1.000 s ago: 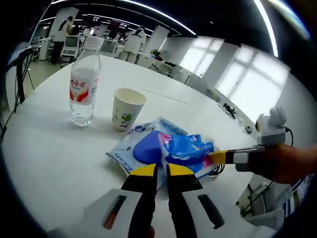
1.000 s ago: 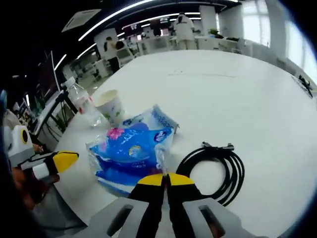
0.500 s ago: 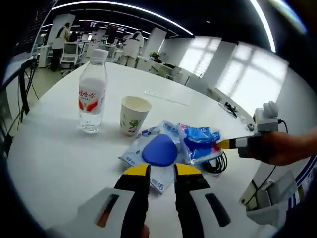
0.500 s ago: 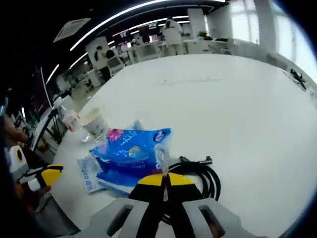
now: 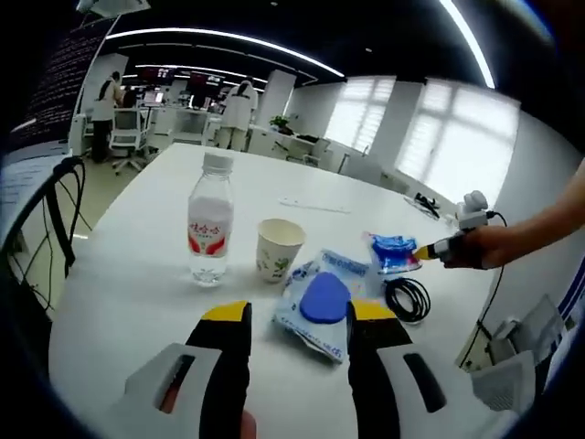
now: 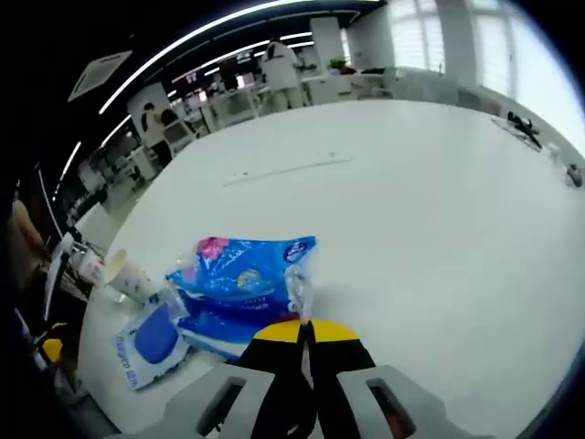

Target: Arrange the tabletop items into an orderly group along one side of the table until the central work area is clear of visible clutter.

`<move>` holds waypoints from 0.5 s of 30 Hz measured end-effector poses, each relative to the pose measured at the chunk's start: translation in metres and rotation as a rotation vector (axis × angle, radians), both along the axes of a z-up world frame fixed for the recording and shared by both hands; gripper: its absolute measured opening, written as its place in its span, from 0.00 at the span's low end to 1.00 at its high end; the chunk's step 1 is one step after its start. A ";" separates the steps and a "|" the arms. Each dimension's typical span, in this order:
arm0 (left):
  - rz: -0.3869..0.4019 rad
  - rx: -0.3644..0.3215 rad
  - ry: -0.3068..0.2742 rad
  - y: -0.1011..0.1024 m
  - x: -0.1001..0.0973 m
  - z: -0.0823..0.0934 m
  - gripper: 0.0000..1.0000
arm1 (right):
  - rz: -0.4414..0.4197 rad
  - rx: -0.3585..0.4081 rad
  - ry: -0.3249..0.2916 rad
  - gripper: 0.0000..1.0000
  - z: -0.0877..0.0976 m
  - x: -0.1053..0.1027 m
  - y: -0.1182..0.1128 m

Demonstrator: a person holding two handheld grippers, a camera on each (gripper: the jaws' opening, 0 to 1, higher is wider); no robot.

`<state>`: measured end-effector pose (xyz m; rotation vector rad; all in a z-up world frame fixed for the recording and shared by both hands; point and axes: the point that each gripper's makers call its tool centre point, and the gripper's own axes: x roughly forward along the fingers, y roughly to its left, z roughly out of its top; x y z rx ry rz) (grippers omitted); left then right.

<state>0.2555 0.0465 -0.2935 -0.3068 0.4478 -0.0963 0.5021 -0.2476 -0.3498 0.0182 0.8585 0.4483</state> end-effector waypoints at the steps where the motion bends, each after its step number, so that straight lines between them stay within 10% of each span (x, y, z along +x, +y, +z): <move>1: 0.000 0.004 0.001 0.002 -0.002 0.000 0.41 | -0.002 0.000 -0.003 0.00 0.000 0.006 -0.002; 15: 0.079 0.010 0.026 0.027 -0.030 -0.004 0.44 | 0.022 -0.044 0.029 0.00 -0.018 0.038 -0.009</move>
